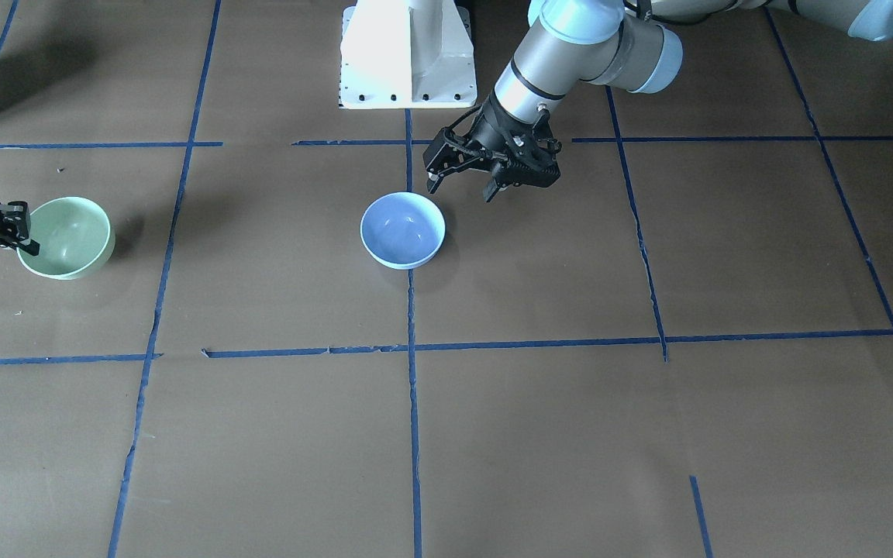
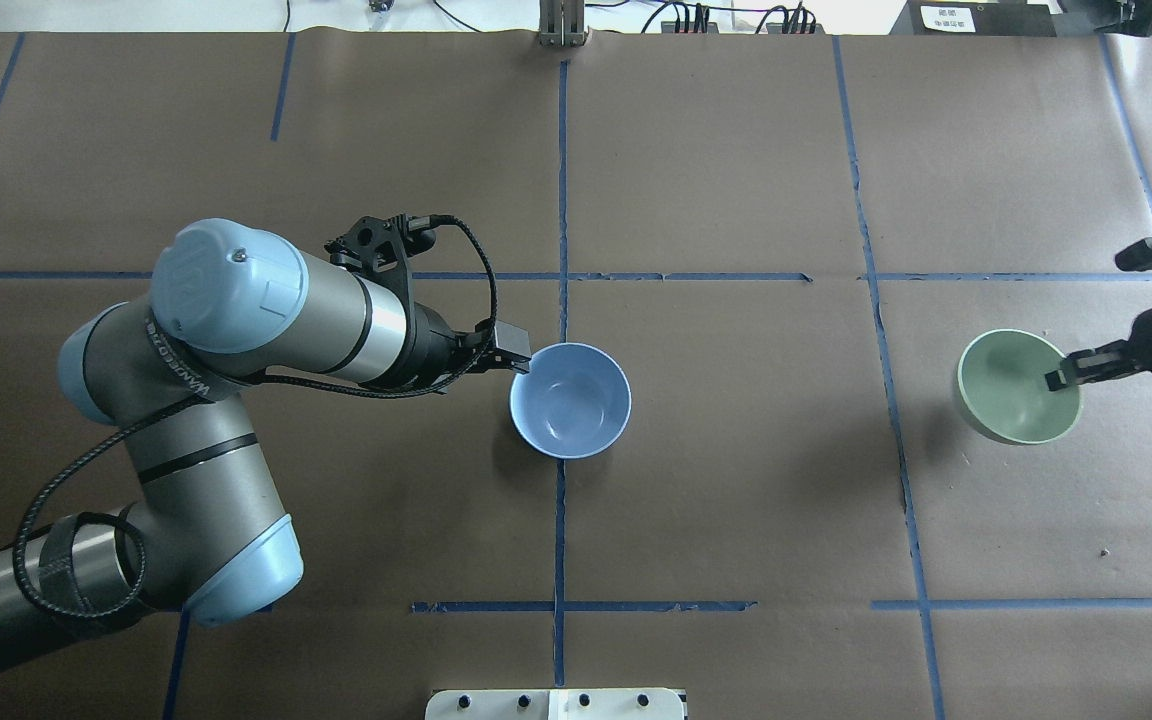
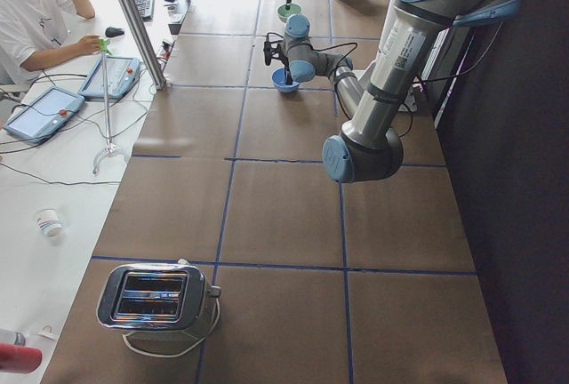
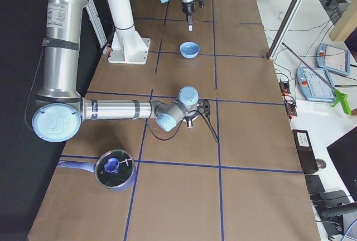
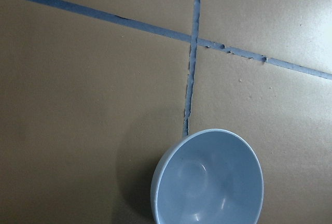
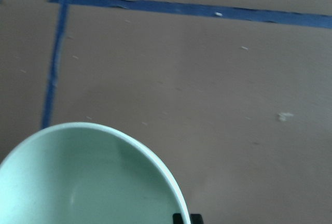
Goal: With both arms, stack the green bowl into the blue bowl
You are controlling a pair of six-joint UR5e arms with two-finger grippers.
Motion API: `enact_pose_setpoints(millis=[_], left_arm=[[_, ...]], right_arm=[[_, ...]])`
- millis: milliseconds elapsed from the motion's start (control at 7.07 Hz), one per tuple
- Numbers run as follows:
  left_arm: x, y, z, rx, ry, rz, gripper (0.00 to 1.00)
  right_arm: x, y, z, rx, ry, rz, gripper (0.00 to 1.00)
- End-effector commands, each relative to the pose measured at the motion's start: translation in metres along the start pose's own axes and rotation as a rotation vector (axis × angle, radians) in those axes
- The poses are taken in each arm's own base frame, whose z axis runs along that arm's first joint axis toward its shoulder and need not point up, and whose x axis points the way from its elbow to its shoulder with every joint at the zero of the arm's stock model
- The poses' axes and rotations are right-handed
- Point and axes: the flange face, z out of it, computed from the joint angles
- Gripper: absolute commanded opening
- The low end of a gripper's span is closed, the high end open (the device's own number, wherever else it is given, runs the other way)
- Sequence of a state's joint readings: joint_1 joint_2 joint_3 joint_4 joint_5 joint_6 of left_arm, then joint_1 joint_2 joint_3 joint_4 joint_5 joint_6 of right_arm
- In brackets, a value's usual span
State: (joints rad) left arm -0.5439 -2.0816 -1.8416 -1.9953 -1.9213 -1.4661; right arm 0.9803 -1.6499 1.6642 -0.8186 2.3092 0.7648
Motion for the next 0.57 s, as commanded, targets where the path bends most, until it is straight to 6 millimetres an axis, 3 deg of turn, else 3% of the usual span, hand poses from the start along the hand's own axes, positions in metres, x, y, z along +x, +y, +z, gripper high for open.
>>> enact_pose_setpoints(millis=[0, 142, 283, 425], left_arm=[[-0.038, 0.019, -0.049, 0.001, 0.017, 0.004, 1.00], [-0.057, 0.018, -0.070, 0.016, 0.011, -0.005, 1.00], [-0.070, 0.018, -0.076, 0.024, -0.002, -0.013, 1.00], [-0.072, 0.014, -0.079, 0.034, -0.004, -0.017, 1.00]], right_arm=[[-0.186, -0.036, 0.000, 0.014, -0.173, 0.088, 0.00], [-0.285, -0.050, 0.011, -0.029, -0.219, 0.184, 0.00], [-0.376, -0.046, 0.028, -0.005, -0.226, 0.208, 0.00], [-0.429, -0.040, 0.046, 0.054, -0.163, 0.203, 0.00]])
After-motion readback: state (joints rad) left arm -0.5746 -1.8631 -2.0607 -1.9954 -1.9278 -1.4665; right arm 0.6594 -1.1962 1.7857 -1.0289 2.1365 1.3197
